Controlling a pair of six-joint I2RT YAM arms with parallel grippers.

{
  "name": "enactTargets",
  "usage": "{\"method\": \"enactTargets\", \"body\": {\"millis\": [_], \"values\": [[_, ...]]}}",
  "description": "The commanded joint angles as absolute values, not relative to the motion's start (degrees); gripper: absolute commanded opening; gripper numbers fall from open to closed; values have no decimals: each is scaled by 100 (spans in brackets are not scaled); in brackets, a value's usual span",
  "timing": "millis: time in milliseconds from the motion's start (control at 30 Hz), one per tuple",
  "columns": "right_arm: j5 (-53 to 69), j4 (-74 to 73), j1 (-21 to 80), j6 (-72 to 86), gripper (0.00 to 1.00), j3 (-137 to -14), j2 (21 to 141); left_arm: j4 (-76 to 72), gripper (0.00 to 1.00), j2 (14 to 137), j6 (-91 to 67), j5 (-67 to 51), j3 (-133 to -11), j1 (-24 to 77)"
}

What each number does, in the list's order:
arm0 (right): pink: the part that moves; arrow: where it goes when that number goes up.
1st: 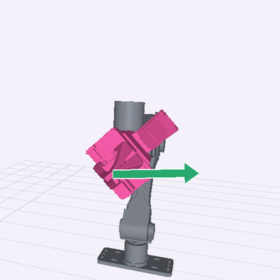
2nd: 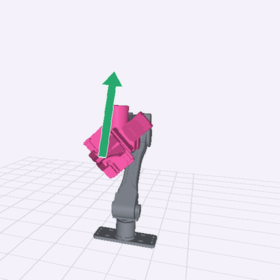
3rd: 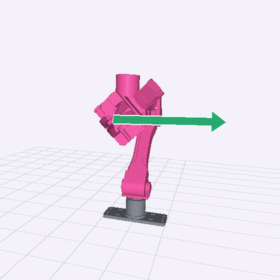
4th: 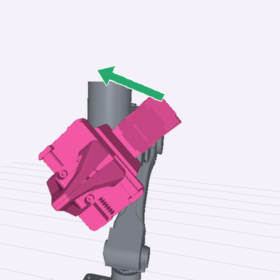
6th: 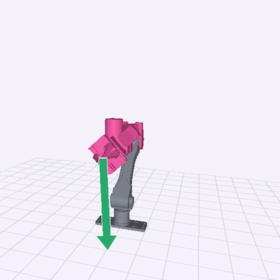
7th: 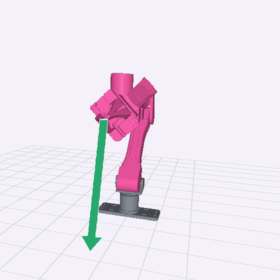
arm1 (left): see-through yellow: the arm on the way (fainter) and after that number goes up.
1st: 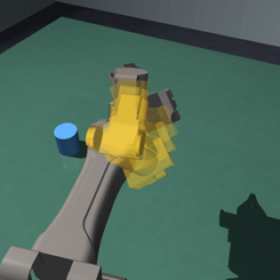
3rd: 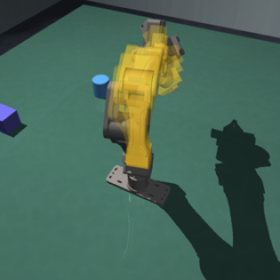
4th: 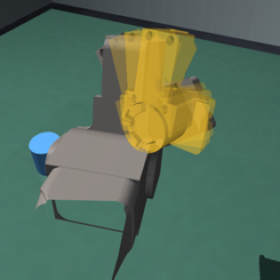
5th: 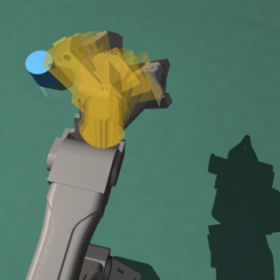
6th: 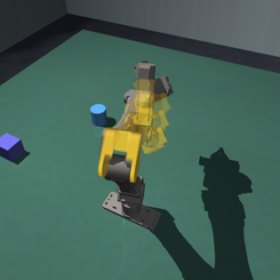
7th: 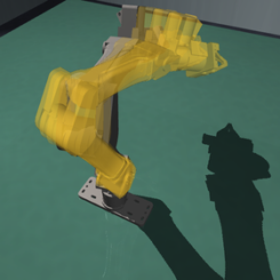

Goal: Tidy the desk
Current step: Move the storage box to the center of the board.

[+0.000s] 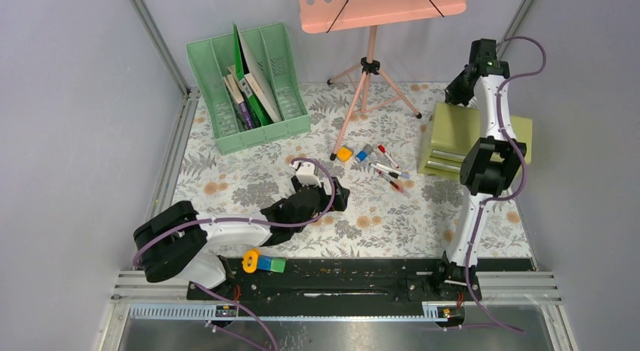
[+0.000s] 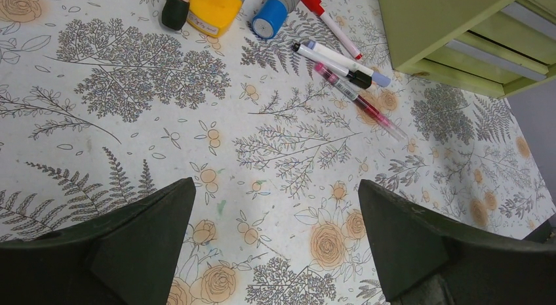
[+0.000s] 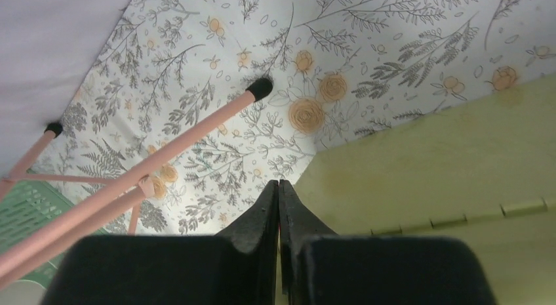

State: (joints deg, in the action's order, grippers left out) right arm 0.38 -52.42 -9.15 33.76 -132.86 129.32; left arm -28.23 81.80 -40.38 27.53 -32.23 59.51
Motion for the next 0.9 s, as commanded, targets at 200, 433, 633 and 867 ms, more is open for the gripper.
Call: {"method": "enactTargets", "body": {"millis": [200,433,633,867], "values": [[-875,-4166,-839,3431,49,-11022,10531,-3167,98,8023,-4052,2971,-3191,5950],[-517,-3012,-1407,4463,76,-9161,9367,-3205,98,7965,-4056,2967,-3134,5950],[145,-3202,-1630,4522,81,-8898,9148,-3230,98,8033,-3882,2718,-3343,5951],[643,-3257,-1635,4278,86,-7984,8299,-2742,98,8820,-3712,1367,-4762,6010]]}}
